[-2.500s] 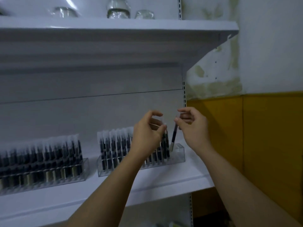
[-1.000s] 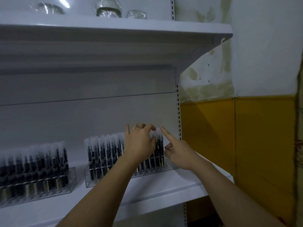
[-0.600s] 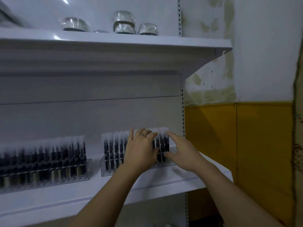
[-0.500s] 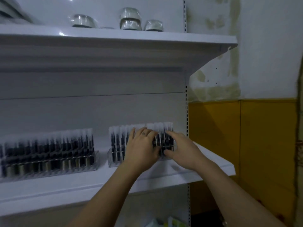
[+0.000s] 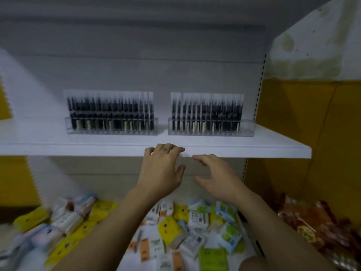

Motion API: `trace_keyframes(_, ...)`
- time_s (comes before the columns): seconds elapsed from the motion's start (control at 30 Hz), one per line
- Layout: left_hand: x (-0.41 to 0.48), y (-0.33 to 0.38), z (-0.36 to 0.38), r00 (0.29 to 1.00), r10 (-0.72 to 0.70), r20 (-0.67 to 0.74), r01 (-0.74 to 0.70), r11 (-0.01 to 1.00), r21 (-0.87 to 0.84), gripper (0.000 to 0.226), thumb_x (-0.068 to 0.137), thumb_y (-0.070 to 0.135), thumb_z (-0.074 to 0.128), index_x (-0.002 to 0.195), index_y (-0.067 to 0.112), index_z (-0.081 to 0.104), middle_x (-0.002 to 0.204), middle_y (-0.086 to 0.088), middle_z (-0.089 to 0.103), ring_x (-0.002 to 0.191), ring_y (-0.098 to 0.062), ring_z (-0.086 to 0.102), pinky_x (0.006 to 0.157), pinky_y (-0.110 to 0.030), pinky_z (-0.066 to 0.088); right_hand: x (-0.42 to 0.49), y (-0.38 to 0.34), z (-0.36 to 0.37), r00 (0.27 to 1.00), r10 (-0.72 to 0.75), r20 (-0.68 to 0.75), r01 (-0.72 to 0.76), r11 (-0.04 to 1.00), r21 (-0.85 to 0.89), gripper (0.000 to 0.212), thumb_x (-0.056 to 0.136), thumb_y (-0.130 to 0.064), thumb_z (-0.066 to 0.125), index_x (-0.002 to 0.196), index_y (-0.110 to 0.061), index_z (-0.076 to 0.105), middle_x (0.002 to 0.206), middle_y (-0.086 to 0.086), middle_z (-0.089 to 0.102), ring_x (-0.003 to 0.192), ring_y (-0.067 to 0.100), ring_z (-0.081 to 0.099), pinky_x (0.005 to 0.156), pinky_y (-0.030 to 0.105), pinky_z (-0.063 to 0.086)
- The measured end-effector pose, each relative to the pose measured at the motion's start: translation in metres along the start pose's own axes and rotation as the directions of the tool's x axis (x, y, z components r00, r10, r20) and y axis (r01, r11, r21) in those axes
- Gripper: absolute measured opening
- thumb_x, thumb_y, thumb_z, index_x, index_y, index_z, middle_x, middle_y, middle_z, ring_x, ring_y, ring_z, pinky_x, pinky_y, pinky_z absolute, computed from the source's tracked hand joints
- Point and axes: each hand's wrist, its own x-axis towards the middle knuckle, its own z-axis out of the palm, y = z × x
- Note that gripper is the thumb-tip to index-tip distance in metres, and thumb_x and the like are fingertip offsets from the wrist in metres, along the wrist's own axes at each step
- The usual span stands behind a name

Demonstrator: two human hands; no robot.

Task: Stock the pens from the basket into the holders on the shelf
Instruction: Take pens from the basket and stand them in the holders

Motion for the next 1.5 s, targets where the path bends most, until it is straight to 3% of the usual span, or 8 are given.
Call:
trace_keyframes(0.27, -0.091, -0.039, 0.041, 0.947, -0.18, 0.267, 0.17, 0.984, 0.059, 0.055, 0.088, 0.053, 0.051, 0.139, 0.033, 0.042, 0.139, 0.008, 0.048, 0.13, -0.016, 0.041, 0.105, -0.038, 0.028, -0.029, 0.004, 0.082, 0.977, 0.079, 0.197, -0.068, 0.996, -0.065, 0.062, 0.09, -0.044, 0.06, 0.145, -0.029, 0.036, 0.146, -0.003, 0.038, 0.13, 0.02, 0.042, 0.103, 0.034, 0.039)
trace_keyframes(0.6, -0.19, -0.057, 0.105, 0.786, -0.297, 0.543, 0.308, 0.949, 0.073, 0.057, 0.089, 0.053, 0.052, 0.14, 0.031, 0.04, 0.145, 0.005, 0.043, 0.136, -0.02, 0.033, 0.113, -0.047, 0.02, -0.078, 0.027, 0.195, 0.883, 0.154, 0.443, -0.168, 0.986, -0.007, 0.063, 0.09, -0.041, 0.063, 0.145, -0.026, 0.037, 0.147, 0.001, 0.038, 0.129, 0.021, 0.044, 0.101, 0.034, 0.04)
trace_keyframes(0.8, -0.242, -0.06, 0.143, 0.628, -0.329, 0.705, 0.408, 0.911, 0.061, 0.057, 0.091, 0.05, 0.054, 0.141, 0.03, 0.039, 0.145, 0.003, 0.044, 0.137, -0.022, 0.034, 0.113, -0.049, 0.021, -0.112, 0.044, 0.259, 0.779, 0.196, 0.595, -0.243, 0.97, 0.0, 0.064, 0.092, -0.038, 0.061, 0.148, -0.022, 0.034, 0.149, 0.006, 0.034, 0.132, 0.027, 0.04, 0.104, 0.041, 0.04)
trace_keyframes(1.0, -0.281, -0.058, 0.169, 0.496, -0.343, 0.797, 0.507, 0.86, 0.055, 0.052, 0.09, 0.044, 0.056, 0.138, 0.025, 0.044, 0.138, -0.001, 0.05, 0.129, -0.024, 0.043, 0.106, -0.045, 0.035, -0.138, 0.059, 0.297, 0.723, 0.26, 0.641, -0.346, 0.938, 0.009, 0.055, 0.089, -0.027, 0.065, 0.139, -0.015, 0.046, 0.138, 0.008, 0.048, 0.124, 0.027, 0.05, 0.097, 0.034, 0.044)
trace_keyframes(1.2, -0.317, -0.063, 0.195, 0.333, -0.324, 0.886, 0.528, 0.842, 0.11, 0.057, 0.091, 0.043, 0.055, 0.143, 0.024, 0.039, 0.144, -0.002, 0.044, 0.132, -0.024, 0.039, 0.11, -0.047, 0.031, -0.168, 0.077, 0.324, 0.616, 0.292, 0.731, -0.347, 0.934, -0.08, 0.062, 0.088, -0.031, 0.067, 0.143, -0.017, 0.042, 0.142, 0.005, 0.048, 0.127, 0.023, 0.048, 0.095, 0.028, 0.041)
trace_keyframes(1.3, -0.331, -0.07, 0.208, 0.268, -0.329, 0.906, 0.538, 0.831, 0.143, 0.058, 0.09, 0.044, 0.055, 0.142, 0.023, 0.04, 0.144, -0.005, 0.045, 0.131, -0.025, 0.041, 0.108, -0.047, 0.034, -0.176, 0.088, 0.338, 0.517, 0.325, 0.792, -0.401, 0.91, -0.111, 0.057, 0.088, -0.025, 0.067, 0.14, -0.015, 0.046, 0.136, 0.007, 0.053, 0.119, 0.023, 0.054, 0.097, 0.036, 0.048)
trace_keyframes(1.37, -0.347, -0.072, 0.215, 0.225, -0.326, 0.918, 0.549, 0.821, 0.157, 0.058, 0.091, 0.043, 0.055, 0.142, 0.02, 0.041, 0.143, -0.007, 0.045, 0.13, -0.026, 0.042, 0.106, -0.044, 0.037, -0.179, 0.097, 0.347, 0.467, 0.338, 0.817, -0.429, 0.895, -0.125, 0.055, 0.088, -0.022, 0.066, 0.139, -0.014, 0.046, 0.133, 0.008, 0.055, 0.113, 0.022, 0.056, 0.092, 0.037, 0.05)
trace_keyframes(1.5, -0.375, -0.08, 0.229, 0.107, -0.295, 0.949, 0.574, 0.798, 0.183, 0.051, 0.093, 0.033, 0.055, 0.139, 0.015, 0.042, 0.137, -0.009, 0.049, 0.122, -0.026, 0.048, 0.096, -0.035, 0.043, -0.182, 0.112, 0.368, 0.426, 0.386, 0.818, -0.489, 0.859, -0.151, 0.056, 0.09, -0.02, 0.065, 0.142, -0.014, 0.044, 0.134, 0.01, 0.052, 0.099, 0.016, 0.056, 0.073, 0.022, 0.045)
